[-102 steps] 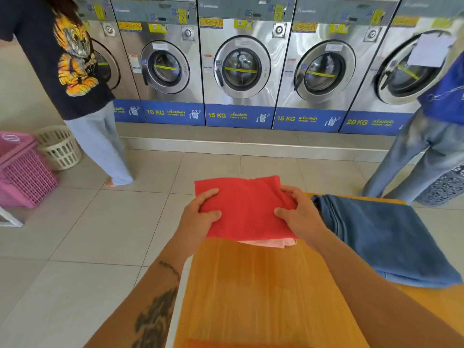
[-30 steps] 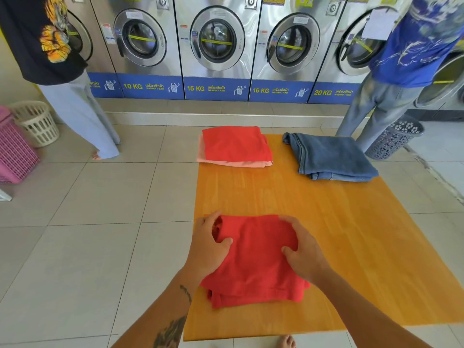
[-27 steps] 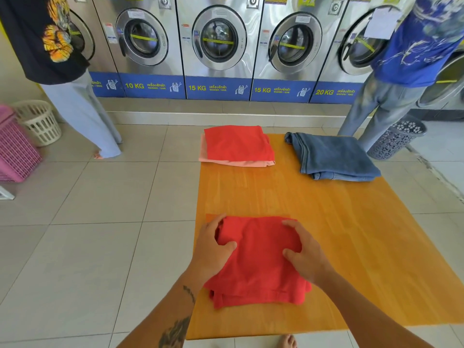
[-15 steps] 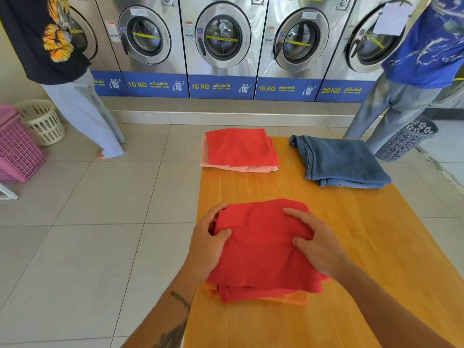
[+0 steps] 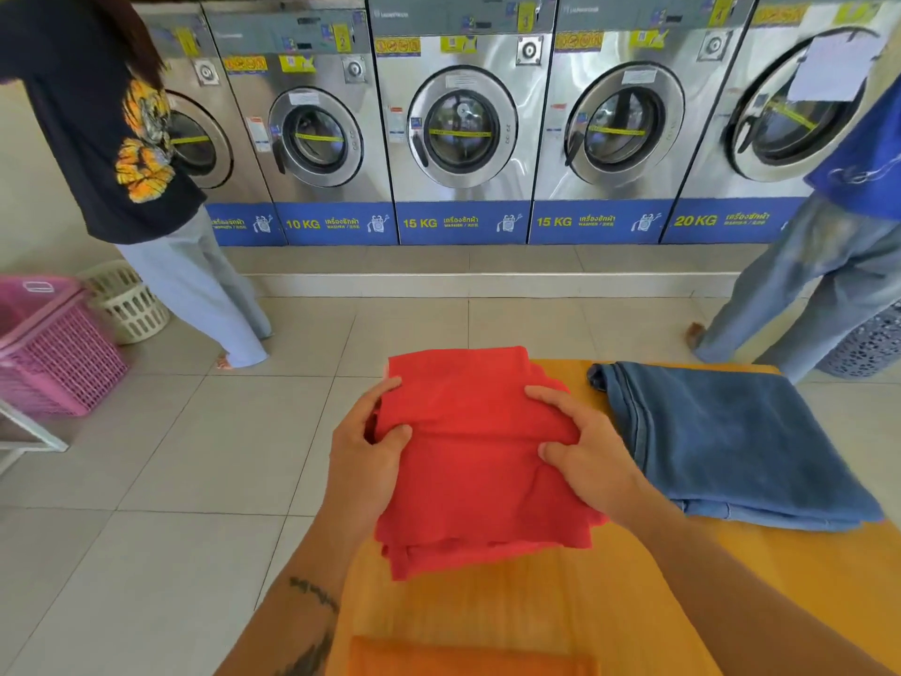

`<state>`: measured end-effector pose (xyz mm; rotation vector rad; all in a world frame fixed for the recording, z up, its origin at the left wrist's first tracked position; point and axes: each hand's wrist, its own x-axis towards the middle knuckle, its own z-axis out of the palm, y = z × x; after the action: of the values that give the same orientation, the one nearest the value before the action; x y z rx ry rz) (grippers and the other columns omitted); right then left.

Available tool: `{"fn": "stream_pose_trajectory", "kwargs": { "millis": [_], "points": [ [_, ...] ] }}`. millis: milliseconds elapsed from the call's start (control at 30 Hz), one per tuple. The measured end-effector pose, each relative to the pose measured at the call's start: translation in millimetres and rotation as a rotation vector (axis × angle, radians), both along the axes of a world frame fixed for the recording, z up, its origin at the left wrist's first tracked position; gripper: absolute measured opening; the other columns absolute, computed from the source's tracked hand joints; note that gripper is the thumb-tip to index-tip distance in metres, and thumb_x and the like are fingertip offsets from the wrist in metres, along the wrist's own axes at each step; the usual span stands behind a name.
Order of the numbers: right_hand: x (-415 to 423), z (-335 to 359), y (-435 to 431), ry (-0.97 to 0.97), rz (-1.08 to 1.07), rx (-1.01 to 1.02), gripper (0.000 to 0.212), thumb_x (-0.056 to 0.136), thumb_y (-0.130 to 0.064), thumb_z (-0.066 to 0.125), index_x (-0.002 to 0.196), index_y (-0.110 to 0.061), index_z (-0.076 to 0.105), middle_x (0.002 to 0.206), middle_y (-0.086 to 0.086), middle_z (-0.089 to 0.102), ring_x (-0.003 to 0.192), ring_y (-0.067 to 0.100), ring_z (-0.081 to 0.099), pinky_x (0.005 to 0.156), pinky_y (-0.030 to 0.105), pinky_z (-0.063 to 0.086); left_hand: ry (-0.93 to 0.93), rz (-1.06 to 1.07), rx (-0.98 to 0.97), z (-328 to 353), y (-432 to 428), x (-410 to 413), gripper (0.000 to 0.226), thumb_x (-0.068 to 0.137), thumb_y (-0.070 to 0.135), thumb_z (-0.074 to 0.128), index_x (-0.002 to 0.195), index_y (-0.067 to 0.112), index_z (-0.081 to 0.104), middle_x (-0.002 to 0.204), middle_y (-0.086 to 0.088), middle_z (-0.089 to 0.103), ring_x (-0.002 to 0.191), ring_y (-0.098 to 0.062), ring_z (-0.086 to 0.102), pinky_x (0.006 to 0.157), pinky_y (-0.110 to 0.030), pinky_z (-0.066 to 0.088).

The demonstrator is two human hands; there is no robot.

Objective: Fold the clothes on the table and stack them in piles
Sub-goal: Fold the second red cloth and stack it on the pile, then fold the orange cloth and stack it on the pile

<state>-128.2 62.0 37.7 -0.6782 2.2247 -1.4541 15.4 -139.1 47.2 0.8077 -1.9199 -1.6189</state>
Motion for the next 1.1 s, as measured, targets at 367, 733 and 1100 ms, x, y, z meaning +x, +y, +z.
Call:
{"fn": "stream_pose_trajectory", "kwargs": {
  "millis": [367, 733, 1100],
  "points": [
    [-104.0, -69.5, -67.5, 0.189, 0.151, 0.540, 0.061, 0.099, -0.038, 0.041, 0.155, -0.027, 0.019, 0.161, 0.013, 0.018, 0.131, 0.035, 0.044, 0.106, 0.045, 0.043, -0.837, -0.279, -0.462, -76.8, -58.9, -112.0, 0.079, 0.099, 0.042, 0.042, 0.154, 0.032, -0.014, 0.163, -0.010, -0.002, 0.140, -0.040, 0.030, 0.112, -0.053, 0.033],
    [-71.4, -70.9, -38.8, 0.083, 0.084, 0.506, 0.069, 0.092, -0.054, 0.036, 0.153, -0.042, 0.007, 0.158, 0.007, 0.018, 0.136, 0.037, 0.036, 0.108, 0.055, 0.040, -0.789, -0.206, -0.591, -64.6, -46.1, -72.0, 0.066, 0.100, 0.042, 0.036, 0.156, 0.029, 0.004, 0.163, -0.006, 0.006, 0.143, -0.035, 0.024, 0.113, -0.052, 0.029],
    [74.7, -46.5, 67.6, -0.130, 0.066, 0.585, 0.060, 0.098, -0.036, 0.051, 0.152, -0.034, 0.026, 0.157, 0.011, 0.029, 0.132, 0.027, 0.044, 0.096, 0.034, 0.043, -0.516, -0.256, -0.278, -67.9, 12.4, 113.1, 0.058, 0.094, 0.022, 0.056, 0.148, 0.029, 0.035, 0.148, 0.003, 0.039, 0.103, -0.001, 0.052, 0.076, -0.016, 0.043]
  ]
}}
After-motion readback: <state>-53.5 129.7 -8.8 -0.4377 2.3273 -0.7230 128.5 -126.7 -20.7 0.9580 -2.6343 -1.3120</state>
